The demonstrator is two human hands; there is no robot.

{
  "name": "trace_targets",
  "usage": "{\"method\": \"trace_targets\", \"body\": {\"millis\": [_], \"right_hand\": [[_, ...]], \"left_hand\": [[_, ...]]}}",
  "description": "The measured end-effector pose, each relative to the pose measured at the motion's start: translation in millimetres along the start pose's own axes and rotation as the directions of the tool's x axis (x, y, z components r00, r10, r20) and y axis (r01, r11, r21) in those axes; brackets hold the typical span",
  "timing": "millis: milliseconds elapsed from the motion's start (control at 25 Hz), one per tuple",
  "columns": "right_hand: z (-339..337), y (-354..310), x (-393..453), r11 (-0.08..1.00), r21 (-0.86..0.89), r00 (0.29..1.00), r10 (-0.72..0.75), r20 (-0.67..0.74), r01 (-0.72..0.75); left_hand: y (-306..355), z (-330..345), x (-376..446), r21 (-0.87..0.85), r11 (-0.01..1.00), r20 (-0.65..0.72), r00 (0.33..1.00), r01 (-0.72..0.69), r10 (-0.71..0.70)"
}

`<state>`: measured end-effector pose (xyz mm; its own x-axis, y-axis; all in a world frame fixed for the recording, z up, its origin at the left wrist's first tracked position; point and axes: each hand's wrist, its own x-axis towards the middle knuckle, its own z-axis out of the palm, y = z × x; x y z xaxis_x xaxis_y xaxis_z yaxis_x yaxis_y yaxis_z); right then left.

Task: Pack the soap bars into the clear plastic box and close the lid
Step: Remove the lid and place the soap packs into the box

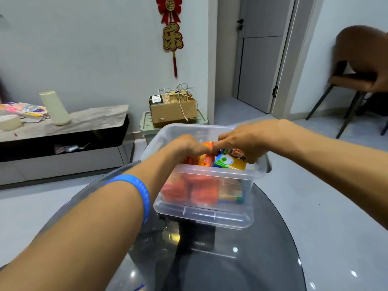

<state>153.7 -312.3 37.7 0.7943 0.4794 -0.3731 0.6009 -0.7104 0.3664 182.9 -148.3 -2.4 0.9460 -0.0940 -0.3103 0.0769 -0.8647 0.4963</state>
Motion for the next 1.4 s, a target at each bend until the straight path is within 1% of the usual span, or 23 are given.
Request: {"method": "trace_targets", "body": {"millis": [120, 200, 360, 480, 560, 640, 680, 760, 800, 880, 960, 1000, 1040, 1080, 1120, 1160, 1200, 1280, 1320, 1360, 1400], "right_hand": [[4, -17, 11, 1.000, 0.019, 0.991, 0.022, 0.130, -0.025], [6, -25, 17, 0.994, 0.097, 0.987, 0.039, 0.157, -0.055], [7, -29, 19, 0.933, 0.327, 0.983, 0.102, 0.153, -0.148], [8, -29, 20, 0.889, 0.416, 0.976, 0.133, 0.173, -0.195], [7, -31, 24, 0.877, 0.424, 0.966, 0.144, 0.217, -0.226], [9, -35, 29, 0.908, 0.355, 0.960, 0.142, 0.240, -0.223], [12, -38, 31, 0.923, 0.321, 0.964, 0.143, 0.224, -0.211], [19, -39, 34, 0.918, 0.331, 0.974, 0.182, 0.134, -0.217], [21, -39, 35, 0.905, 0.359, 0.973, 0.208, 0.096, -0.229], [24, -36, 37, 0.885, 0.394, 0.969, 0.230, 0.095, -0.249], [25, -34, 37, 0.877, 0.407, 0.966, 0.237, 0.099, -0.257], [24, -33, 34, 0.872, 0.416, 0.965, 0.250, 0.076, -0.258], [22, -32, 29, 0.868, 0.427, 0.964, 0.266, 0.030, -0.253], [18, -31, 21, 0.865, 0.440, 0.959, 0.281, -0.031, -0.240], [15, -33, 12, 0.860, 0.462, 0.951, 0.293, -0.099, -0.217], [10, -36, 3, 0.848, 0.493, 0.942, 0.300, -0.148, -0.193], [6, -41, -7, 0.843, 0.511, 0.942, 0.291, -0.169, -0.169], [-3, -53, -20, 0.871, 0.460, 0.945, 0.279, -0.173, -0.173], [-7, -62, -26, 0.888, 0.425, 0.939, 0.282, -0.198, -0.177], [-11, -72, -35, 0.902, 0.399, 0.921, 0.285, -0.265, -0.164], [-17, -84, -45, 0.902, 0.407, 0.882, 0.301, -0.363, -0.141]], "left_hand": [[-3, 9, 5, 0.292, 0.951, 0.018, 0.995, -0.102, 0.101], [-4, 14, 8, 0.394, 0.908, 0.064, 0.990, -0.141, 0.126], [-7, 12, 14, 0.457, 0.878, 0.125, 0.987, -0.145, 0.098], [-6, 12, 13, 0.512, 0.836, 0.193, 0.975, -0.197, 0.112], [-5, 12, 11, 0.532, 0.804, 0.279, 0.951, -0.265, 0.129], [-4, 13, 8, 0.548, 0.782, 0.307, 0.941, -0.297, 0.142], [-4, 12, 6, 0.554, 0.779, 0.299, 0.943, -0.294, 0.143], [-3, 12, 5, 0.578, 0.764, 0.284, 0.948, -0.287, 0.141], [-3, 12, 4, 0.587, 0.757, 0.266, 0.952, -0.287, 0.154], [-3, 12, 3, 0.578, 0.769, 0.177, 0.962, -0.274, 0.209], [-5, 10, -3, 0.563, 0.788, -0.005, 0.952, -0.250, 0.306], [-5, 7, -7, 0.570, 0.783, -0.129, 0.915, -0.247, 0.382], [-5, 3, -13, 0.583, 0.772, -0.250, 0.848, -0.254, 0.468], [-5, -3, -21, 0.595, 0.758, -0.342, 0.770, -0.267, 0.539], [-8, -11, -31, 0.604, 0.746, -0.403, 0.701, -0.280, 0.589], [-12, -19, -43, 0.609, 0.740, -0.440, 0.654, -0.286, 0.615], [-18, -25, -56, 0.609, 0.741, -0.456, 0.640, -0.282, 0.618], [-34, -31, -79, 0.611, 0.747, -0.442, 0.670, -0.261, 0.596], [-44, -31, -92, 0.605, 0.752, -0.428, 0.690, -0.261, 0.584], [-52, -30, -107, 0.587, 0.761, -0.422, 0.697, -0.277, 0.579], [-59, -30, -124, 0.548, 0.776, -0.426, 0.695, -0.311, 0.579]]}}
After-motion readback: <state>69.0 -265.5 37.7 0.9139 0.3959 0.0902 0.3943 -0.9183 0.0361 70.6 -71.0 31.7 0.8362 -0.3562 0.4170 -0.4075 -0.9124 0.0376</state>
